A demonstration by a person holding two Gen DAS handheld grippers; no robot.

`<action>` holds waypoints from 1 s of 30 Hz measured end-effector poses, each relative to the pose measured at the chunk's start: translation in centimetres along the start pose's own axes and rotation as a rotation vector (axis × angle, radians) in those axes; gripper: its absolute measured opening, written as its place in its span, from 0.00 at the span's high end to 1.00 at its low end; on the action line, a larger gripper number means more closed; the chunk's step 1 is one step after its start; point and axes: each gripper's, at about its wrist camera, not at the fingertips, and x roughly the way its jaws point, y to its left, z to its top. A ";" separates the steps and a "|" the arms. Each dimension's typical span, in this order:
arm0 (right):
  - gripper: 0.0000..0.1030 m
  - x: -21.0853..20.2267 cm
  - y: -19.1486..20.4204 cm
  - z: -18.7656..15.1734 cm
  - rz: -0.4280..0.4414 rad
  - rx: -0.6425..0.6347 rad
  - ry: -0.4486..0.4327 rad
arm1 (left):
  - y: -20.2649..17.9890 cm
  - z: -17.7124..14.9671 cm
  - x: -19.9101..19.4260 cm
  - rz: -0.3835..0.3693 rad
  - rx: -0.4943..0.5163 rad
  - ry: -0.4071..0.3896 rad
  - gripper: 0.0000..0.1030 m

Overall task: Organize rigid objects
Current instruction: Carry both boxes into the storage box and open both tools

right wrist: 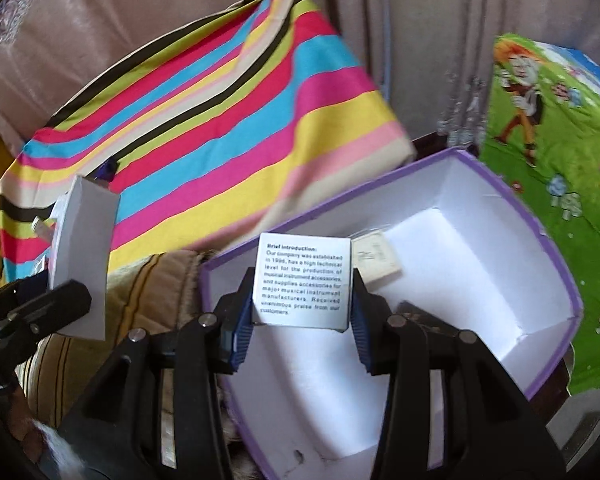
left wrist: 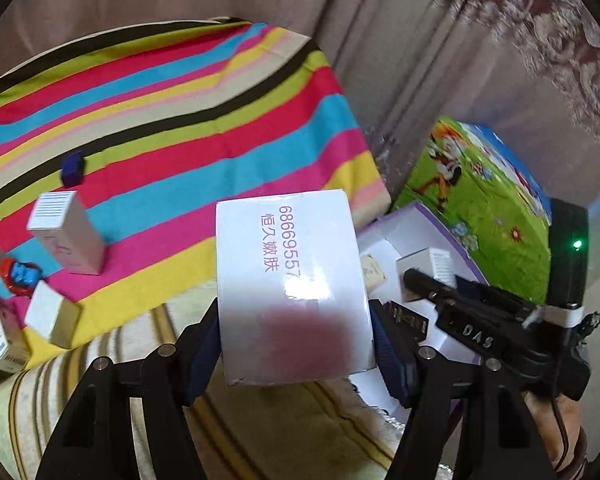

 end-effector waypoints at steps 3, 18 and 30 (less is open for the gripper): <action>0.55 -0.8 -1.3 0.0 -0.038 0.020 -0.019 | -1.1 0.2 0.8 -0.024 0.029 0.022 0.33; 0.16 -2.8 -3.5 -0.2 -0.168 0.059 -0.092 | -4.1 -0.1 2.0 -0.122 0.113 0.080 0.27; 0.11 -3.5 -0.7 0.6 -0.297 -0.046 -0.145 | -0.3 0.3 -1.4 0.063 0.088 -0.067 0.22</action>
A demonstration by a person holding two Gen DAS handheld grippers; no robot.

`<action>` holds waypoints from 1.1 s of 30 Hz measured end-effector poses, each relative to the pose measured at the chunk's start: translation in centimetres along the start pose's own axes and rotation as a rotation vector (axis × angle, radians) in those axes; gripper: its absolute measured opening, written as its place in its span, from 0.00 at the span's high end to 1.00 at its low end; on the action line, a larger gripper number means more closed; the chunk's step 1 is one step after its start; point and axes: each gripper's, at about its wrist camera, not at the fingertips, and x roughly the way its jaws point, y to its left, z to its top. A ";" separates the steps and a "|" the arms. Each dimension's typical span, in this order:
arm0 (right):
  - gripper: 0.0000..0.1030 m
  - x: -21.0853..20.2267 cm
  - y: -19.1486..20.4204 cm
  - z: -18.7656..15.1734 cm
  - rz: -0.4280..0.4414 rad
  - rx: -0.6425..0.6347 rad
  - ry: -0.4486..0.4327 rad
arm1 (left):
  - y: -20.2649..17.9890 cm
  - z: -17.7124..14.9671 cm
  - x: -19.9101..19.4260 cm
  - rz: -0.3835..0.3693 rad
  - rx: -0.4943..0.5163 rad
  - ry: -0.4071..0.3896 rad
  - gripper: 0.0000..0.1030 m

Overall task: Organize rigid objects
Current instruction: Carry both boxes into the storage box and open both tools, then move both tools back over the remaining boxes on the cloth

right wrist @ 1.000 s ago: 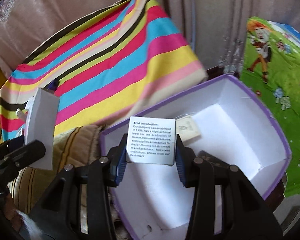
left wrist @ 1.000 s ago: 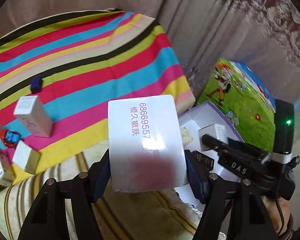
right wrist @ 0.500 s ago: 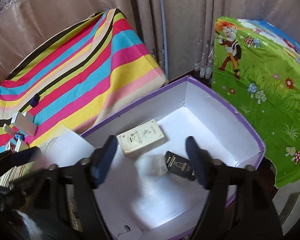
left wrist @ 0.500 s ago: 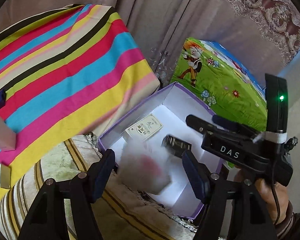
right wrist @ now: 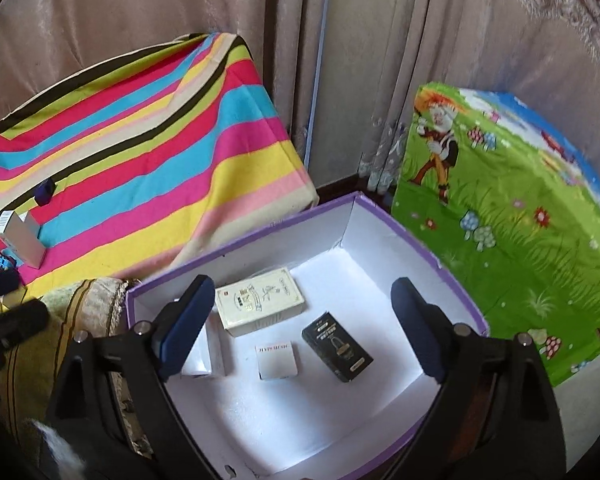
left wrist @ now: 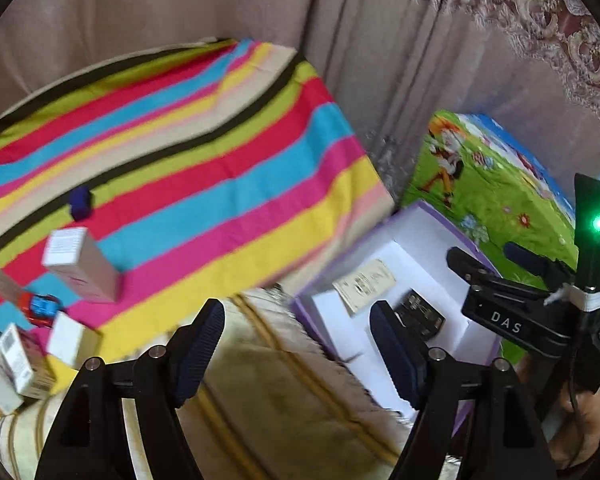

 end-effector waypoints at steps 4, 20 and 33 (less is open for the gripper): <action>0.11 -0.6 1.0 0.4 -0.007 -0.030 -0.025 | 2.5 -0.4 -1.6 0.024 -0.033 -0.048 0.19; 0.11 -2.0 7.7 0.9 0.331 -0.143 -0.001 | 16.4 -5.6 -7.4 0.235 -0.314 -0.085 0.19; 0.11 -1.3 13.2 1.3 0.458 -0.265 0.056 | 23.5 -8.5 -7.7 0.320 -0.541 -0.009 0.19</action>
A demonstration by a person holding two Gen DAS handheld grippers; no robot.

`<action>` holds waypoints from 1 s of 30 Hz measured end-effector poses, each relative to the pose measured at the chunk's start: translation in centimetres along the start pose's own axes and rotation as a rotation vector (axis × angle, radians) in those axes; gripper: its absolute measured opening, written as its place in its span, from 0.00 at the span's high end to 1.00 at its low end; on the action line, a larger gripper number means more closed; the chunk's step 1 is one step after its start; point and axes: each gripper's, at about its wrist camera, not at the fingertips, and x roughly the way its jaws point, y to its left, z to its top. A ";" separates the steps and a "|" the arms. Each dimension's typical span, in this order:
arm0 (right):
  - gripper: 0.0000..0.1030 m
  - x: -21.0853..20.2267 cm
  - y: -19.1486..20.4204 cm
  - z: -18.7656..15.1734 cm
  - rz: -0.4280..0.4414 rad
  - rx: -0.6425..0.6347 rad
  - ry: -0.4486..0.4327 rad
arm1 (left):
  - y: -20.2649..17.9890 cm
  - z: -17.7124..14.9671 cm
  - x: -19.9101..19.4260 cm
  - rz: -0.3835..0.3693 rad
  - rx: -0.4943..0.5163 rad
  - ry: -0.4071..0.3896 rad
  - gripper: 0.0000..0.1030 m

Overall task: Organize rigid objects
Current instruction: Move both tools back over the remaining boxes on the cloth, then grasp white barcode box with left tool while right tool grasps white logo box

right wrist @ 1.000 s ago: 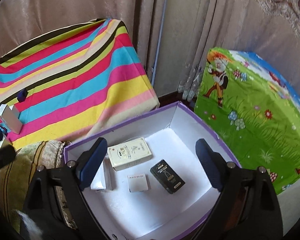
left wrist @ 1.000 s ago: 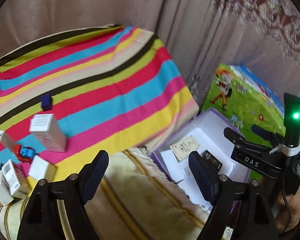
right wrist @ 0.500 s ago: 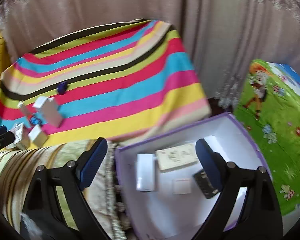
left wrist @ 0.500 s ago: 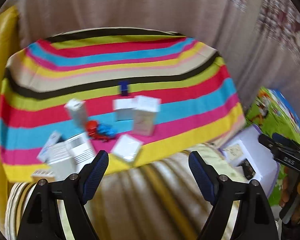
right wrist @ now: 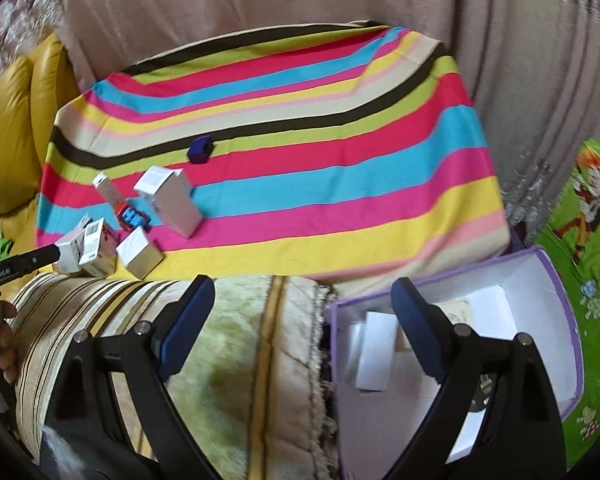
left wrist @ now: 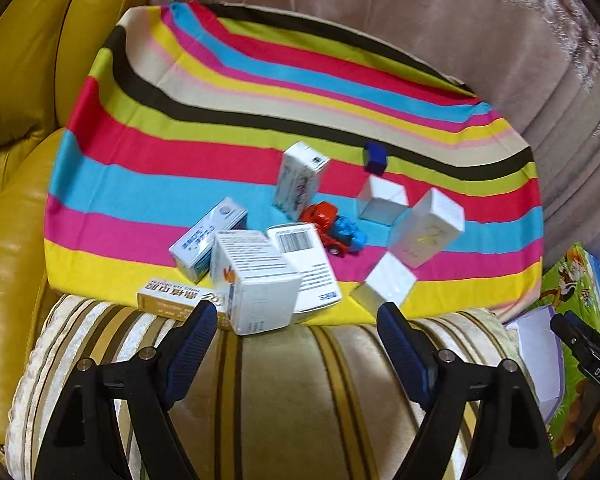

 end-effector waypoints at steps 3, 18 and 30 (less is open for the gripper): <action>0.11 0.9 1.5 0.6 0.019 -0.033 0.013 | 0.3 0.4 0.7 0.033 -0.009 0.018 0.19; 0.11 6.0 8.6 3.8 0.125 -0.165 0.091 | 1.8 1.7 4.2 0.066 -0.074 0.105 0.46; 0.11 8.4 12.8 5.5 0.105 -0.162 0.106 | 4.2 0.9 2.5 0.048 -0.185 0.054 0.55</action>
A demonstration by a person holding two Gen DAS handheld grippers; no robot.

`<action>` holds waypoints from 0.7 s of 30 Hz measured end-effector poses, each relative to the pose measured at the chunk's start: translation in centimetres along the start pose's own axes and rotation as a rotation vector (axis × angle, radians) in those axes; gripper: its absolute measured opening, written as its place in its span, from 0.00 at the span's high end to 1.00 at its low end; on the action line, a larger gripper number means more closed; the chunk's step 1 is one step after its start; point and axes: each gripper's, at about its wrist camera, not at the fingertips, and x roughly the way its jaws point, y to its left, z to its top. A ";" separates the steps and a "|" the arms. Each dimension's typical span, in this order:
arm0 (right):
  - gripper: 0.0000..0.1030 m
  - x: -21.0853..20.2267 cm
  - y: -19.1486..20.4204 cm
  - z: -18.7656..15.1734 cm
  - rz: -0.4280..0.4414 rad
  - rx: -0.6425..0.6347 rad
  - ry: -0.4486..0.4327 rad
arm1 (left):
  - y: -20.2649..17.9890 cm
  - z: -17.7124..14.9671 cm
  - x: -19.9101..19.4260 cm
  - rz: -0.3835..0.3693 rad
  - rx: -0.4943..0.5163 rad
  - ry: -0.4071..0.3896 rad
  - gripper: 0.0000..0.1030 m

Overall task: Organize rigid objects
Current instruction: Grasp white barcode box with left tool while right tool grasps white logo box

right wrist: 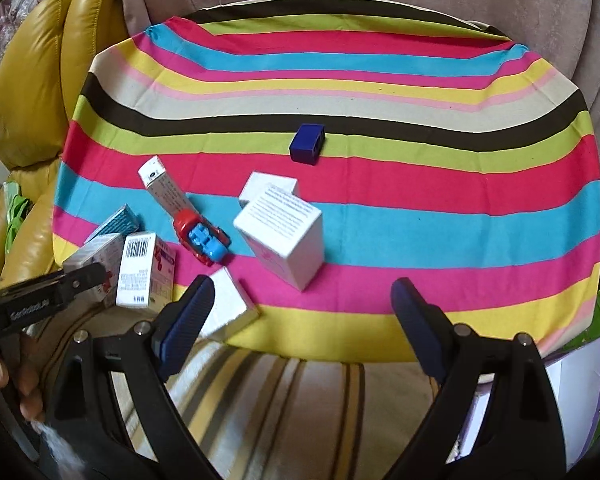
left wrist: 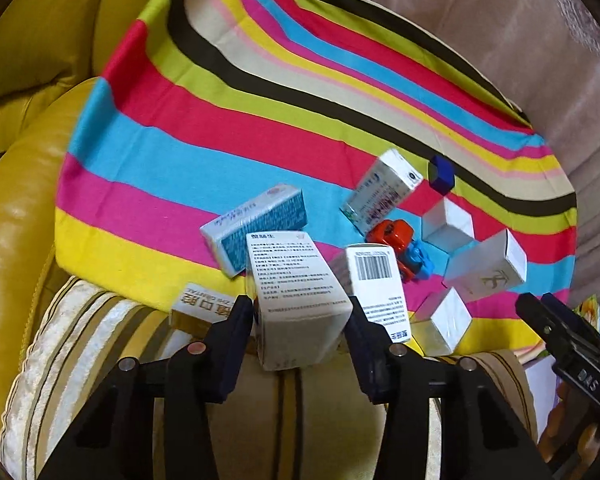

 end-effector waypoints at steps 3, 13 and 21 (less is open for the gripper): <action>0.11 0.6 0.3 0.4 -0.018 0.029 0.007 | -0.1 -0.5 -0.7 -0.012 0.000 -0.014 0.56; 0.11 1.7 2.1 2.0 -0.074 0.050 -0.023 | -1.0 -2.4 -1.9 -0.094 0.030 -0.068 0.58; 0.24 4.0 1.7 2.6 -0.119 0.111 0.008 | -0.9 -1.9 -1.9 -0.120 0.046 -0.077 0.58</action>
